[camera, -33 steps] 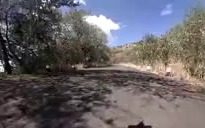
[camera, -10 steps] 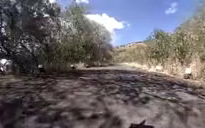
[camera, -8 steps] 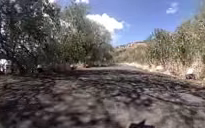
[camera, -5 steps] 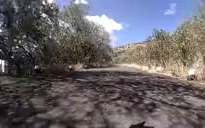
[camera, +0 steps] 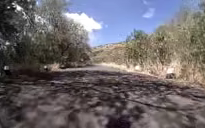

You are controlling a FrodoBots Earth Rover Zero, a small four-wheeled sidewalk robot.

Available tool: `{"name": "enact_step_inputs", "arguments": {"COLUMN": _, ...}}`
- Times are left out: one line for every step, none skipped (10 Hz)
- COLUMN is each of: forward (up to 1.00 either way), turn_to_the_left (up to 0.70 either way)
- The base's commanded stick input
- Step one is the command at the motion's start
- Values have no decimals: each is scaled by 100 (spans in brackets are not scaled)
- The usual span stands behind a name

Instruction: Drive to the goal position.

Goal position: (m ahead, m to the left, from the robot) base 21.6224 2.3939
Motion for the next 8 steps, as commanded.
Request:
{"name": "enact_step_inputs", "arguments": {"forward": 50, "turn_to_the_left": 0}}
{"name": "enact_step_inputs", "arguments": {"forward": 50, "turn_to_the_left": 0}}
{"name": "enact_step_inputs", "arguments": {"forward": 50, "turn_to_the_left": 0}}
{"name": "enact_step_inputs", "arguments": {"forward": 50, "turn_to_the_left": 0}}
{"name": "enact_step_inputs", "arguments": {"forward": 50, "turn_to_the_left": 0}}
{"name": "enact_step_inputs", "arguments": {"forward": 50, "turn_to_the_left": 0}}
{"name": "enact_step_inputs", "arguments": {"forward": 50, "turn_to_the_left": 0}}
{"name": "enact_step_inputs", "arguments": {"forward": 50, "turn_to_the_left": 0}}
